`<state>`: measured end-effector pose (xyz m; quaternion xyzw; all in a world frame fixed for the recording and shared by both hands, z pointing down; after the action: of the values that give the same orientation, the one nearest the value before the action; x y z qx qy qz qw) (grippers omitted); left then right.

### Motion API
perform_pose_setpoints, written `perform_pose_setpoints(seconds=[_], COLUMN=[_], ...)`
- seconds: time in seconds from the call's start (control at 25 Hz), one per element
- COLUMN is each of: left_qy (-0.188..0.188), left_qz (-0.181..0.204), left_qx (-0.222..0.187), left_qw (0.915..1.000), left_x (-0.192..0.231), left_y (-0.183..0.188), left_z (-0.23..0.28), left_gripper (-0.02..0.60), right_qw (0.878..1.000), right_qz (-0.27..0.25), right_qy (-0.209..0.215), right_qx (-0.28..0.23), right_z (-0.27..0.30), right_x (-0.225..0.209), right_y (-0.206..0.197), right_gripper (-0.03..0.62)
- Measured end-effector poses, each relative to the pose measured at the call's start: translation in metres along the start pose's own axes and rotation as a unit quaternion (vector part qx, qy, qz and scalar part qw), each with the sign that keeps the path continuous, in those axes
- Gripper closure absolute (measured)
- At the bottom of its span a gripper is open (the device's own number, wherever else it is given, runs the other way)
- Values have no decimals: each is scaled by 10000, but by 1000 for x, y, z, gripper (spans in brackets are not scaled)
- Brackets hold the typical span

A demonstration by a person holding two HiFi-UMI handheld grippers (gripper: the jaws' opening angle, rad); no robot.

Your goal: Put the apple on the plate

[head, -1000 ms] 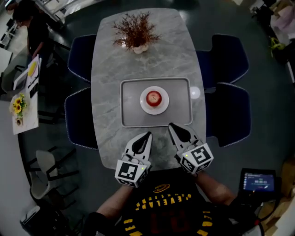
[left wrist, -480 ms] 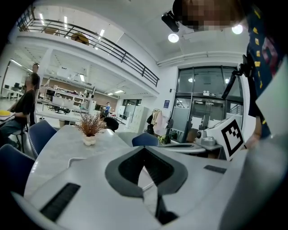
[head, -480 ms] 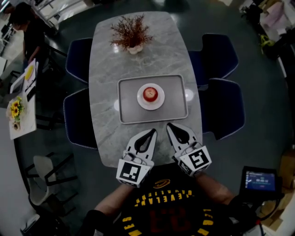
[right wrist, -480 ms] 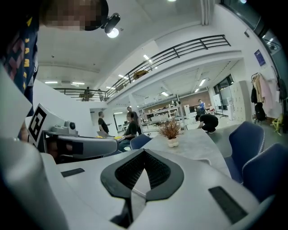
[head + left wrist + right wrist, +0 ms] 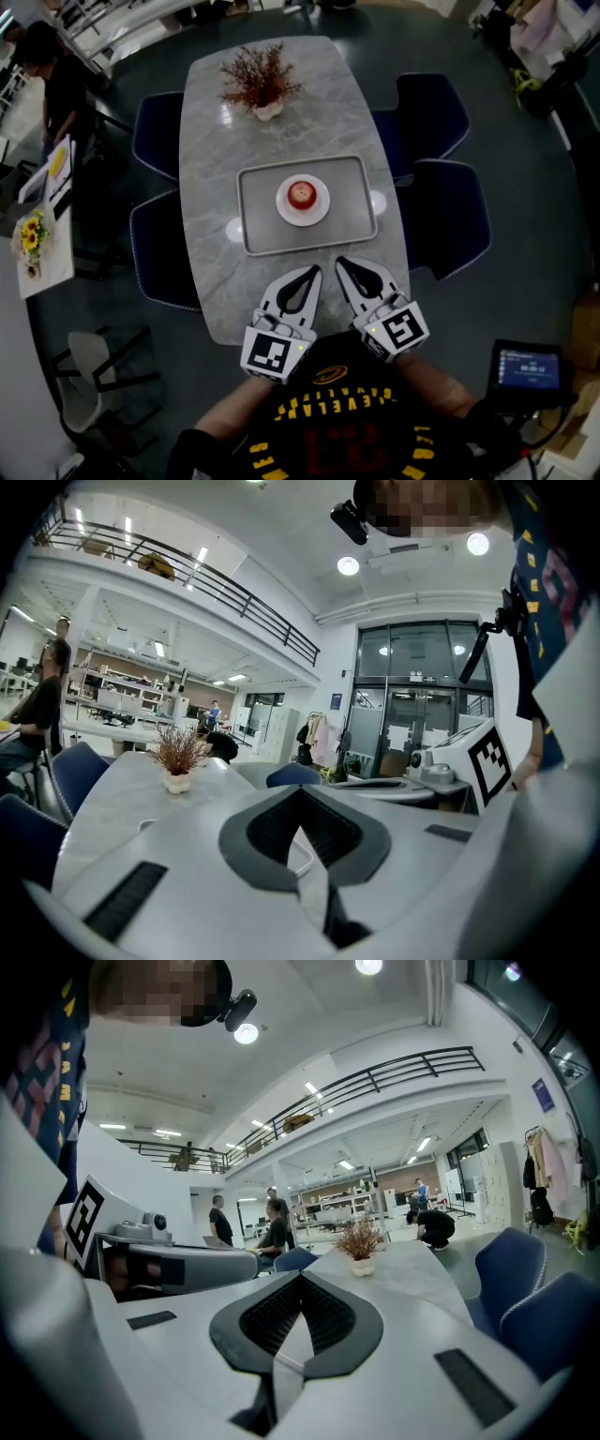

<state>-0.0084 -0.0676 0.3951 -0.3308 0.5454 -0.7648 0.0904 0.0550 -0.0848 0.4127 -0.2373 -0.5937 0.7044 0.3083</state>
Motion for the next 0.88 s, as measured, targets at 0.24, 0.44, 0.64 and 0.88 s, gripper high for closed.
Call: perform_pose_setpoints(seconds=[0.24, 0.44, 0.64, 0.88], left_qy=[0, -28, -15, 7], left_qz=[-19, -26, -34, -59], left_qx=[29, 18, -33, 53], left_qw=[10000, 10000, 10000, 10000], left_x=[0, 2, 5, 5], left_y=[-5, -3, -4, -4], left_z=[-7, -10, -12, -12], left_gripper=[580, 581, 581, 581], right_qw=[10000, 9999, 9999, 9998], right_qz=[-40, -46, -106, -147], right_qy=[-57, -76, -110, -136], right_qx=[62, 46, 21, 54], right_z=[-4, -4, -2, -2], right_x=[5, 10, 11, 11], right_y=[-1, 0, 4, 2], right_gripper=[588, 588, 588, 588])
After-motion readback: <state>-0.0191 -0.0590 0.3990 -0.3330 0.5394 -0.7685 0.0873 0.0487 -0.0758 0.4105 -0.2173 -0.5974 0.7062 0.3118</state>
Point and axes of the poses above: the fingertips, and each gripper's own axes: z forward along the fingers, x to its left, y out of its top, the point moved 2 cm from there along -z, backward along the fingers, and after that the axes turned 12 degrees about -z, right-handed, at the moved point
